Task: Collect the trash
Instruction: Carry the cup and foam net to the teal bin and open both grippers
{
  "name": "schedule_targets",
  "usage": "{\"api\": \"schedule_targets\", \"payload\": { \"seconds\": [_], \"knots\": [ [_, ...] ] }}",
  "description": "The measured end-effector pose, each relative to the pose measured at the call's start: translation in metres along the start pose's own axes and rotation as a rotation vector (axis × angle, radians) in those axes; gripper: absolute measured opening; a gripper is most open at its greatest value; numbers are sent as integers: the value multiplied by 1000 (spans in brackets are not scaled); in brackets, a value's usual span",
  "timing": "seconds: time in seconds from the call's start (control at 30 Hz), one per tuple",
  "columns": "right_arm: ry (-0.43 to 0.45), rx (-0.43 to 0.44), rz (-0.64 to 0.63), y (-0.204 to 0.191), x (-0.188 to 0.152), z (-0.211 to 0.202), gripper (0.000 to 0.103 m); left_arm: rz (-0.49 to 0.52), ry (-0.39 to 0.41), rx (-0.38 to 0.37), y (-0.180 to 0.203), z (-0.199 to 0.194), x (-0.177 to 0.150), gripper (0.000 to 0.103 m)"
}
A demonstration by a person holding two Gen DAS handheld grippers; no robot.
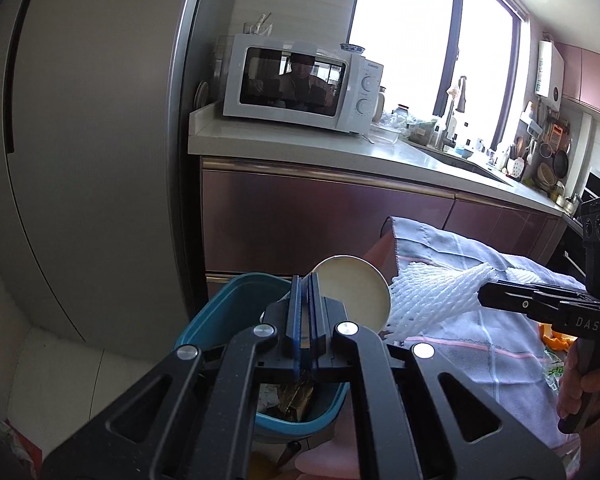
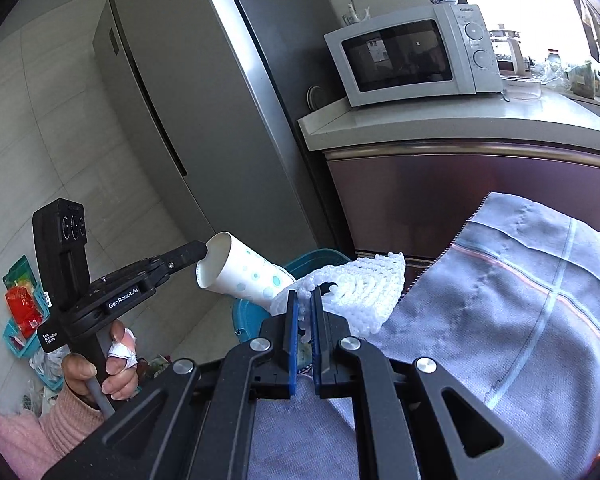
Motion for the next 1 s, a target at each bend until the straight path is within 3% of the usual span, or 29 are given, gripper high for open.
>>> {"api": "schedule_targets", "payload": {
  "seconds": [0.63, 1.0],
  "knots": [
    [-184, -56, -60, -11, 1, 92, 5, -31, -123, 88, -36, 75, -24, 4],
    [-300, -113, -44, -6, -5, 137, 7, -16, -211, 102, -34, 130, -42, 4]
  ]
}}
Point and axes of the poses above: each gripper's, at about its wrist camera, not at the fingertips, and z roughly the way its jaws point, y to its right, x to its top, the point moved 3 cm from there along z, roughly the way its jaws point, and after that the axes turned 11 degrees about z, right-handed, at the moved point
